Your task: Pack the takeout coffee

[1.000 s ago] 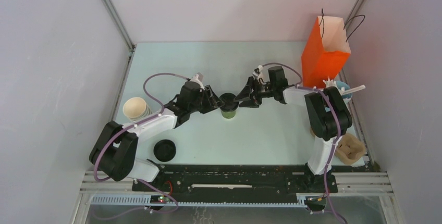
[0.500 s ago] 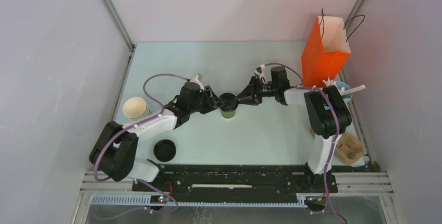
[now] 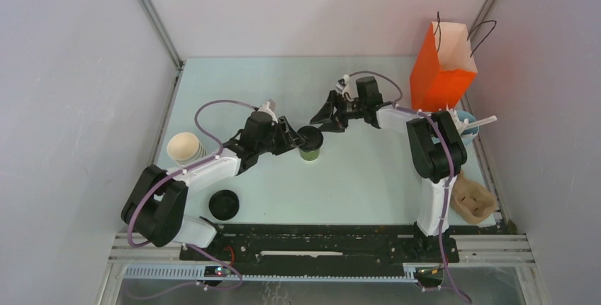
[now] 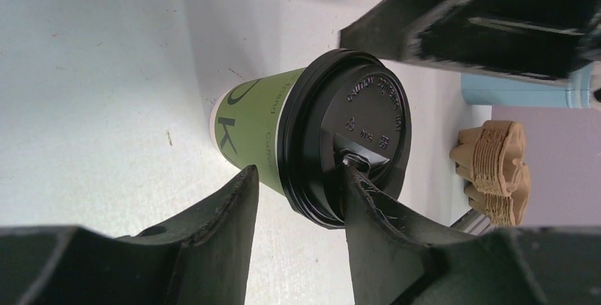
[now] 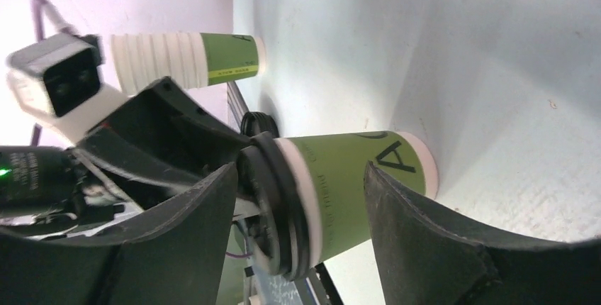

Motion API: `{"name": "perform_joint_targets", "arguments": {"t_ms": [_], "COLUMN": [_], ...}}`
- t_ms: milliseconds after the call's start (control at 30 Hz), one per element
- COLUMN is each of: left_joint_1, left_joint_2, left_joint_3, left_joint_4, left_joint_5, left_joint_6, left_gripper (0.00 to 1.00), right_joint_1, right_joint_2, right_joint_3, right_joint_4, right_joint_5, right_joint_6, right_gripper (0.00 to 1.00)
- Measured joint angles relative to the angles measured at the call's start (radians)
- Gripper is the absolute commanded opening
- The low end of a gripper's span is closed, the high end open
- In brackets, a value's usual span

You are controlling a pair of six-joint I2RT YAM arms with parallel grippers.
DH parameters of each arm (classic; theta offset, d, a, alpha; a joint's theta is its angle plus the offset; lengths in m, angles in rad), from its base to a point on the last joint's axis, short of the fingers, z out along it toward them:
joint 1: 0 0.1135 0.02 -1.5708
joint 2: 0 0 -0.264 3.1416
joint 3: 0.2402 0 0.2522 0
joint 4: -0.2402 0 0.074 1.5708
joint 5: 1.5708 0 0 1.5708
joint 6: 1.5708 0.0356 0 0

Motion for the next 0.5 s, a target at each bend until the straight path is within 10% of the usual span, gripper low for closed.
{"name": "perform_joint_targets", "arguments": {"t_ms": [233, 500], "left_joint_1": [0.000, 0.000], "left_joint_2": [0.000, -0.005], "left_joint_3": [0.000, 0.000], "left_joint_4": [0.001, -0.009], "left_joint_5": [0.001, 0.001], "left_joint_6": [0.001, 0.001], "left_gripper": [0.50, 0.56], "right_joint_1": [0.005, -0.005], "right_joint_2": [0.092, 0.048], "right_joint_3": [0.000, -0.008], "right_joint_4": [0.037, -0.009], "right_joint_5": [-0.025, 0.010], "right_joint_6": [0.021, 0.007], "right_gripper": [0.66, 0.81]}}
